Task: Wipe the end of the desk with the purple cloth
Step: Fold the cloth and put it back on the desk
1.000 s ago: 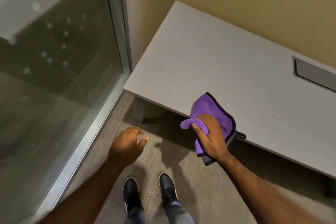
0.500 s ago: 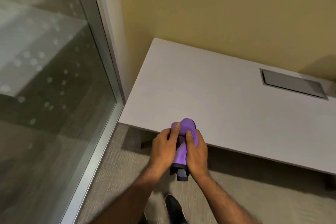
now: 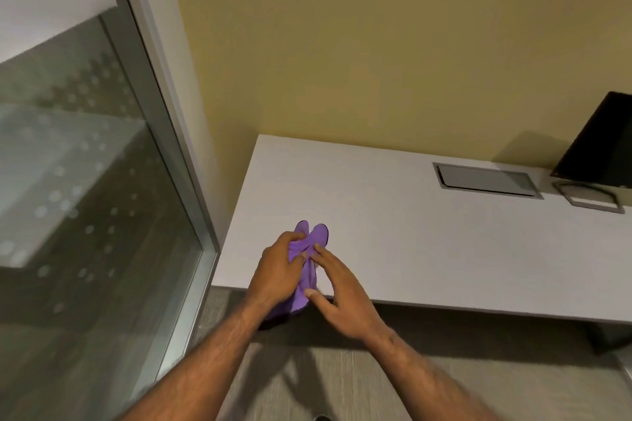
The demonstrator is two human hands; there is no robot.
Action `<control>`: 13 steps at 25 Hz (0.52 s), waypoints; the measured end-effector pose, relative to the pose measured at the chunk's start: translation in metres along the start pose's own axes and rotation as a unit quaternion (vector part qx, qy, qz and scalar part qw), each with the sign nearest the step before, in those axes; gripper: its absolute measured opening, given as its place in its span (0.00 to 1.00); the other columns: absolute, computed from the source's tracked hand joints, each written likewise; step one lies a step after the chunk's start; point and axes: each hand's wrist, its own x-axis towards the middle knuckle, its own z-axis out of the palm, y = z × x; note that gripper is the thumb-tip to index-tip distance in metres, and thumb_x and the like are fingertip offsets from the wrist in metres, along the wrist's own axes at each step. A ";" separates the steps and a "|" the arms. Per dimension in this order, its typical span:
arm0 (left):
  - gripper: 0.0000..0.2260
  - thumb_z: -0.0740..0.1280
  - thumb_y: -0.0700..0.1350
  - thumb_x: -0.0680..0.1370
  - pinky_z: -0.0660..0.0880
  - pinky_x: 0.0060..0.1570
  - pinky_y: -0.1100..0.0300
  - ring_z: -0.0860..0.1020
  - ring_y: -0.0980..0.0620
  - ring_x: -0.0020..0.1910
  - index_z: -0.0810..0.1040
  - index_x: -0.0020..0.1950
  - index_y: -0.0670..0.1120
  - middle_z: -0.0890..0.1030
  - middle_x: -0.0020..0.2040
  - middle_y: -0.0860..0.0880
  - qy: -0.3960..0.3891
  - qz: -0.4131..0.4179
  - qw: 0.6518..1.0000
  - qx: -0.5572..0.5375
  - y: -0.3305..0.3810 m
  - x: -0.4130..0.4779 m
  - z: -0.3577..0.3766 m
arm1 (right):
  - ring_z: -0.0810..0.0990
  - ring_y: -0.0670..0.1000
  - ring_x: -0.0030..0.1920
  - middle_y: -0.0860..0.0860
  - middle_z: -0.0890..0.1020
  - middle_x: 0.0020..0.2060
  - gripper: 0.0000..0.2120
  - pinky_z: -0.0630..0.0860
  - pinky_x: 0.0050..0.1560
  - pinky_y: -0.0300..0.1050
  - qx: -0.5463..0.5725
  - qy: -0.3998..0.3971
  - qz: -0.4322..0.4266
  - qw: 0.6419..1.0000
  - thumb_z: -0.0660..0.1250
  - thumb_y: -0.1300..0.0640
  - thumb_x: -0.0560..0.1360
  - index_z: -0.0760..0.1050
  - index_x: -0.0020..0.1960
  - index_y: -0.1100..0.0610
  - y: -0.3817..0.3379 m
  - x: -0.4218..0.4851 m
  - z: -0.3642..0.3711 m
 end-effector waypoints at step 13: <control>0.12 0.59 0.45 0.81 0.77 0.50 0.55 0.79 0.51 0.50 0.65 0.60 0.59 0.81 0.57 0.53 -0.123 0.270 0.928 0.225 0.085 0.018 -0.053 | 0.79 0.49 0.53 0.47 0.81 0.53 0.19 0.80 0.60 0.51 -0.028 0.067 0.088 0.993 0.76 0.49 0.71 0.78 0.60 0.51 0.009 0.018 -0.106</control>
